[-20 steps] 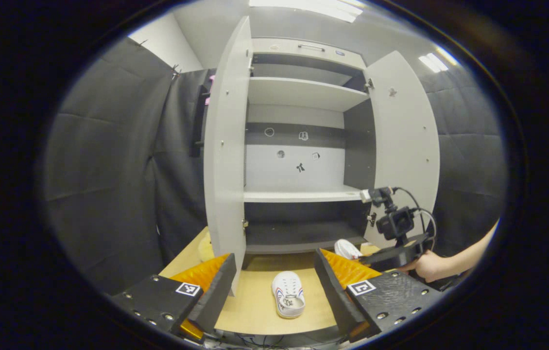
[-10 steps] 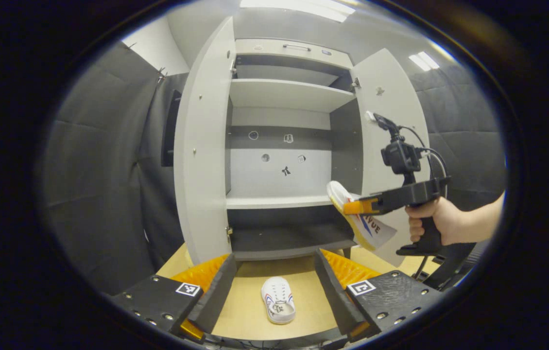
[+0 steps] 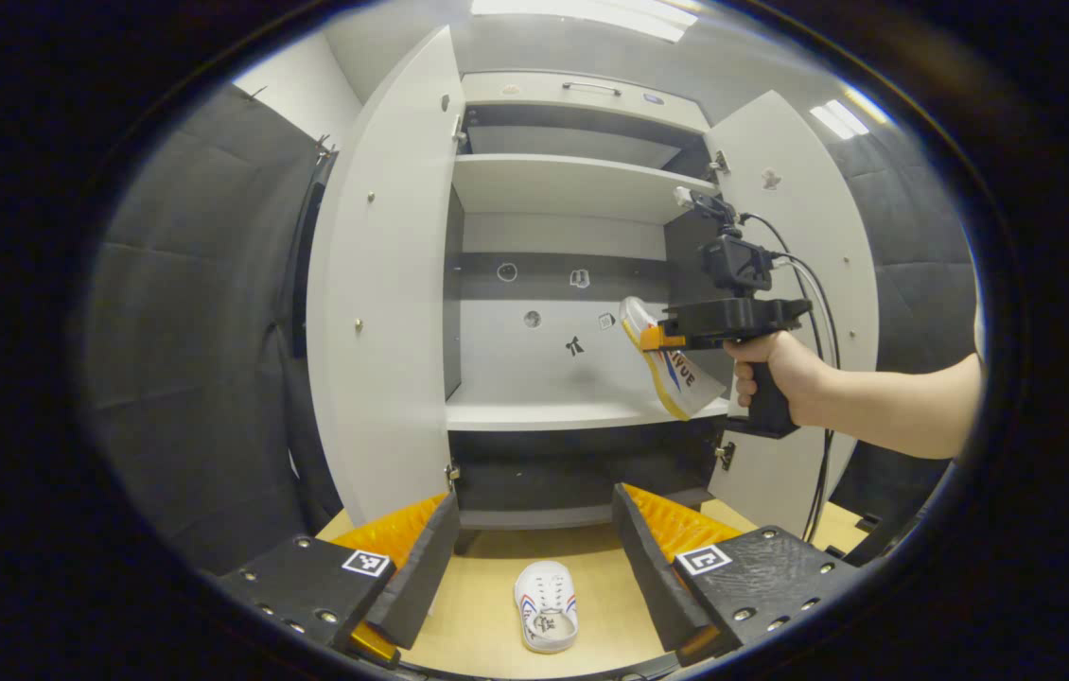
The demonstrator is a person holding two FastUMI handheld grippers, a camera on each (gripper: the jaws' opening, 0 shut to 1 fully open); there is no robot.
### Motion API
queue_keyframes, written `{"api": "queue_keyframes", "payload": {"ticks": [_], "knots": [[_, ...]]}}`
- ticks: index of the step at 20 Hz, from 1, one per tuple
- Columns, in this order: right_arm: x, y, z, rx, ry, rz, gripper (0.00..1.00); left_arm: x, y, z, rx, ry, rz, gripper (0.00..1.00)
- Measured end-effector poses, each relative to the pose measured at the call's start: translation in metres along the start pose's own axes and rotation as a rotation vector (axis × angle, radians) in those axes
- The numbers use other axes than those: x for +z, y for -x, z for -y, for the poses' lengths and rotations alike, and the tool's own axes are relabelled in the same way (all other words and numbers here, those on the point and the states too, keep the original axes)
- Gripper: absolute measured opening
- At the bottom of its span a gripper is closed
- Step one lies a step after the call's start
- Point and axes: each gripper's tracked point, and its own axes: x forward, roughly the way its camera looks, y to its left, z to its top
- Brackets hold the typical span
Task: Grab one shoe with the right hand and put it into the shoe cabinet, grab the other shoe with the left hand and put it into the shoe cabinet; then close the right door with the right hand and the left door with the left hand.
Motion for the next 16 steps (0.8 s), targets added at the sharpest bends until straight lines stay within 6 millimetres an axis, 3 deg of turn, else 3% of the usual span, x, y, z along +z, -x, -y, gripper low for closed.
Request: {"api": "queue_keyframes", "payload": {"ticks": [3, 7, 15, 16], "knots": [[0.011, -0.038, 0.015, -0.031, -0.008, 0.02, 0.02, 0.004, -0.006, -0.003, 0.045, -0.003, -0.006, 0.93], [-0.005, -0.077, 0.028, -0.051, 0.008, -0.029, 0.02, 0.003, -0.013, -0.003, 0.084, -0.007, -0.024, 0.93], [-0.027, -0.116, 0.033, -0.062, -0.062, -0.101, 0.0, 0.005, -0.017, -0.008, 0.158, -0.022, -0.032, 0.93], [-0.03, -0.119, 0.031, -0.057, -0.065, -0.11, 0.04, 0.005, -0.016, -0.009, 0.167, -0.018, -0.033, 0.93]]}}
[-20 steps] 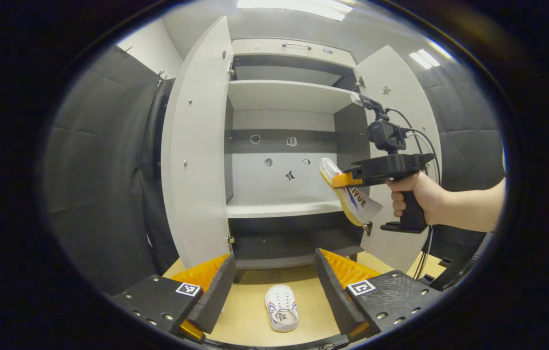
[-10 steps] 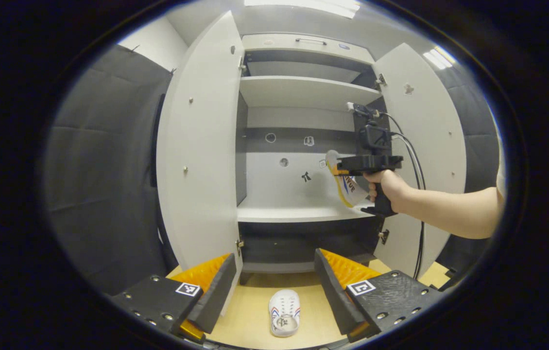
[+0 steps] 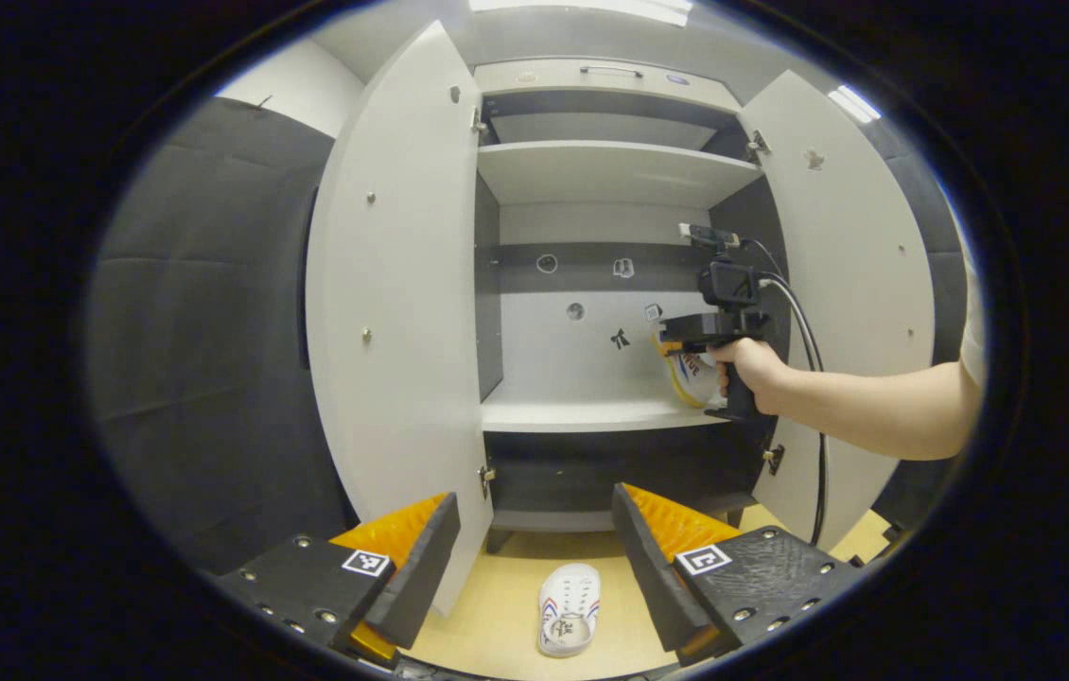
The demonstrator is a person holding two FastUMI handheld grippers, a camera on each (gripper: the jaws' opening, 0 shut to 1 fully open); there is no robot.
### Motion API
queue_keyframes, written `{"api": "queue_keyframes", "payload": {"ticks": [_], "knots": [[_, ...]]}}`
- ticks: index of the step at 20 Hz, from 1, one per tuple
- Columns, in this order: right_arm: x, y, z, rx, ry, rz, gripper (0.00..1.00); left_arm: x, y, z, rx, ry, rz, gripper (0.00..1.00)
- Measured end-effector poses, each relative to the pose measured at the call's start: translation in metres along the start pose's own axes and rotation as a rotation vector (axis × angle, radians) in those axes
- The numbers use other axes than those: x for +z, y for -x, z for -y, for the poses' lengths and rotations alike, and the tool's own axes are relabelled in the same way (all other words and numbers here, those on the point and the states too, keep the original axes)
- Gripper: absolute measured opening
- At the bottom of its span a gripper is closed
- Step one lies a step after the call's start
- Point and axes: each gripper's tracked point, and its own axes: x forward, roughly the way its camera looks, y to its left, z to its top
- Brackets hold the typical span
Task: Grab one shoe with the right hand and put it into the shoe cabinet, grab the other shoe with the left hand and put it into the shoe cabinet; then close the right door with the right hand and the left door with the left hand.
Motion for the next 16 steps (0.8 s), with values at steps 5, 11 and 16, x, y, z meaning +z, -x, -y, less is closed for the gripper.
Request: {"api": "queue_keyframes", "payload": {"ticks": [5, 11, 16], "knots": [[0.004, -0.005, 0.003, -0.022, -0.015, 0.014, 0.2, -0.003, 0.007, -0.007, 0.037, -0.009, 0.001, 0.93], [0.027, 0.056, -0.004, -0.012, 0.067, 0.123, 0.98, -0.018, 0.015, -0.011, 0.038, -0.003, -0.014, 0.93], [0.006, 0.135, -0.021, 0.046, 0.045, 0.155, 0.94, -0.05, 0.009, -0.017, 0.007, -0.024, -0.059, 0.93]]}}
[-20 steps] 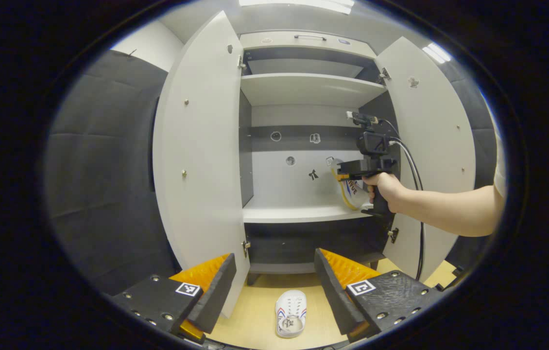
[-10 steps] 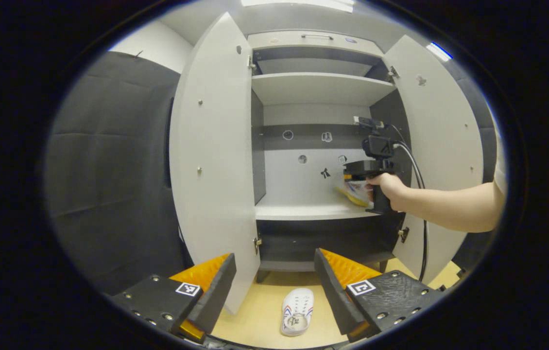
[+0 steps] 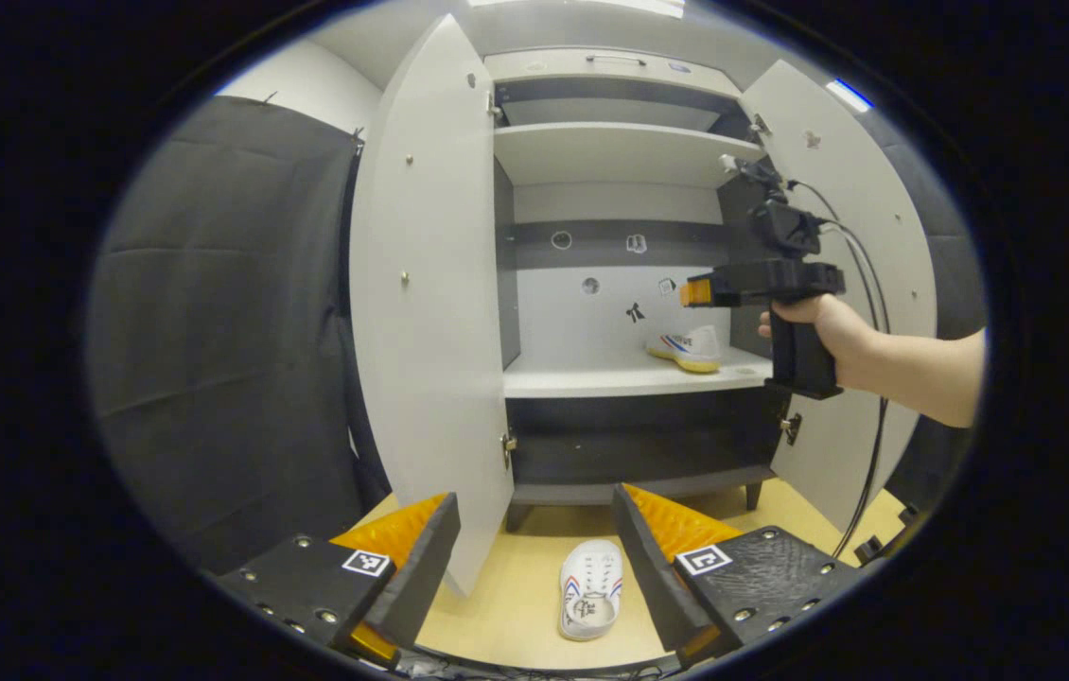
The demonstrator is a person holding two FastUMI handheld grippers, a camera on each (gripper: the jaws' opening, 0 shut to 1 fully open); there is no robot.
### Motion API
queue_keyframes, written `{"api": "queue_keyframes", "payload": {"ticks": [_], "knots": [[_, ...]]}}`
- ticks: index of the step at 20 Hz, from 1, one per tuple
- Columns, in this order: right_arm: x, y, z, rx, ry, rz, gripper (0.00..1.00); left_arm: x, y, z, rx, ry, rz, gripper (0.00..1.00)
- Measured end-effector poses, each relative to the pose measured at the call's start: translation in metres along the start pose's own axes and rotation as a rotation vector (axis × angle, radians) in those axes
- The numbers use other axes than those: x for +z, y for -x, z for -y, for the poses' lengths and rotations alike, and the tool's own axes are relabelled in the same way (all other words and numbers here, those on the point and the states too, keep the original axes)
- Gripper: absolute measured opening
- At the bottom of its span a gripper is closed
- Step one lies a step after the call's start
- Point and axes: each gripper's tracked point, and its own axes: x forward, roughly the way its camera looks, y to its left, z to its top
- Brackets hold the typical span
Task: Grab one shoe with the right hand and put it into the shoe cabinet, grab the other shoe with the left hand and put it into the shoe cabinet; then close the right door with the right hand and the left door with the left hand.
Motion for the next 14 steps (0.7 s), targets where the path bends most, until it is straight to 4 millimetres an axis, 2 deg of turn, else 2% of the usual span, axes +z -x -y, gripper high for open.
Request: {"api": "queue_keyframes", "payload": {"ticks": [3, 4, 6, 7, 8, 9, 10, 12, 14], "knots": [[-0.018, 0.051, -0.008, 0.02, -0.018, -0.003, 0.93, -0.029, -0.012, 0.01, -0.066, -0.032, -0.047, 0.93], [-0.028, 0.07, -0.012, 0.035, -0.02, -0.009, 0.98, -0.043, -0.017, 0.013, -0.092, -0.035, -0.067, 0.93], [-0.051, 0.103, -0.014, 0.051, 0.003, -0.036, 1.0, -0.069, -0.029, 0.022, -0.138, -0.043, -0.113, 0.93], [-0.065, 0.119, -0.012, 0.049, 0.026, -0.057, 0.93, -0.083, -0.037, 0.026, -0.16, -0.054, -0.136, 0.93], [-0.079, 0.135, -0.008, 0.04, 0.04, -0.088, 0.98, -0.097, -0.044, 0.029, -0.184, -0.069, -0.162, 0.93], [-0.094, 0.148, -0.007, 0.039, 0.04, -0.12, 0.94, -0.106, -0.051, 0.032, -0.208, -0.087, -0.184, 0.93], [-0.106, 0.159, -0.006, 0.036, 0.042, -0.151, 0.98, -0.116, -0.058, 0.035, -0.228, -0.107, -0.203, 0.94], [-0.127, 0.181, 0.005, -0.004, 0.03, -0.208, 0.99, -0.14, -0.068, 0.04, -0.264, -0.141, -0.249, 0.93], [-0.14, 0.201, 0.008, -0.017, 0.031, -0.237, 0.99, -0.161, -0.08, 0.045, -0.302, -0.173, -0.292, 0.93]]}}
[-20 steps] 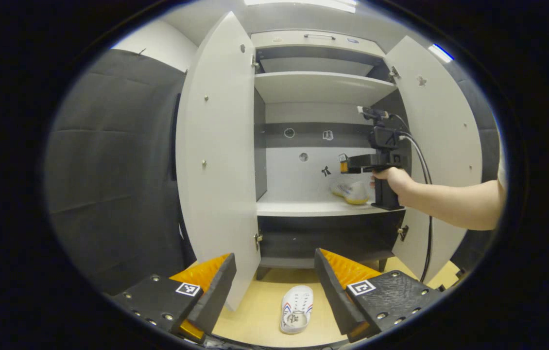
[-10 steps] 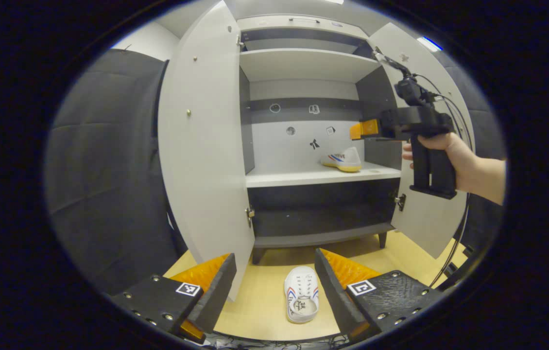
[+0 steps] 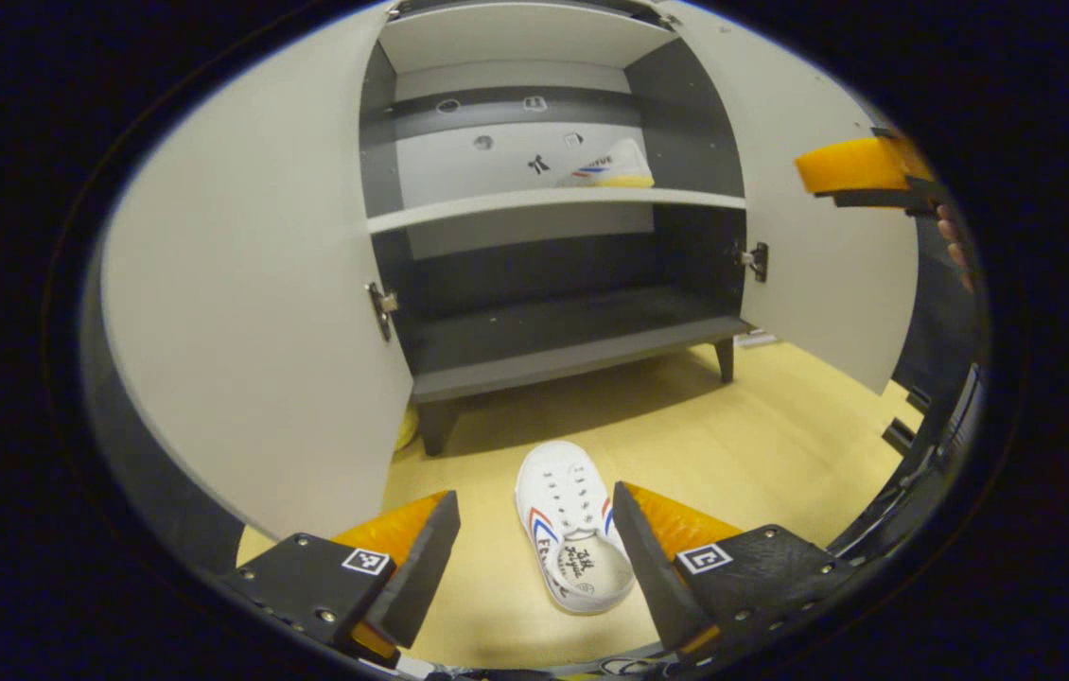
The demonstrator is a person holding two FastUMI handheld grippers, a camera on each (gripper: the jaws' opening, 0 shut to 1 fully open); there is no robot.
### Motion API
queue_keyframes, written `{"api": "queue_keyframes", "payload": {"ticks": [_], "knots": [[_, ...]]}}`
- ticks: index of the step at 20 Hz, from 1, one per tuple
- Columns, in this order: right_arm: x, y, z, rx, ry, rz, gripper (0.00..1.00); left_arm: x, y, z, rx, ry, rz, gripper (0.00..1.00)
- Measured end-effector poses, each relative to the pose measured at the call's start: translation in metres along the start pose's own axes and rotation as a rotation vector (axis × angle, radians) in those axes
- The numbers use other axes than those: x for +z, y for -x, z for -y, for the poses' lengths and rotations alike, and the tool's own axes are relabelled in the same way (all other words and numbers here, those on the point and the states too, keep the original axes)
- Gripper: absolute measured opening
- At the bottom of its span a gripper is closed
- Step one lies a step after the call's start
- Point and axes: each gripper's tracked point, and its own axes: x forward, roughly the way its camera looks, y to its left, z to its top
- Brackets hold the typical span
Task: Grab one shoe with the right hand and put it into the shoe cabinet, grab the other shoe with the left hand and put it into the shoe cabinet; then close the right door with the right hand and the left door with the left hand.
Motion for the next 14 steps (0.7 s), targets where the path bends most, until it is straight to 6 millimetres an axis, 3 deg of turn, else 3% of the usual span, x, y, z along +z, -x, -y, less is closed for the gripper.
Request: {"api": "queue_keyframes", "payload": {"ticks": [5, 11, 14], "knots": [[-0.032, 0.05, 0.032, -0.105, 0.087, -0.061, 0.99, -0.053, -0.05, 0.003, -0.043, -0.044, -0.116, 0.93], [-0.074, 0.117, 0.077, -0.27, 0.037, -0.175, 0.99, -0.083, -0.076, 0.002, -0.1, 0.006, -0.179, 0.94], [-0.09, 0.151, 0.1, -0.366, -0.012, -0.219, 0.98, -0.088, -0.081, 0.006, -0.137, 0.036, -0.183, 0.93]]}}
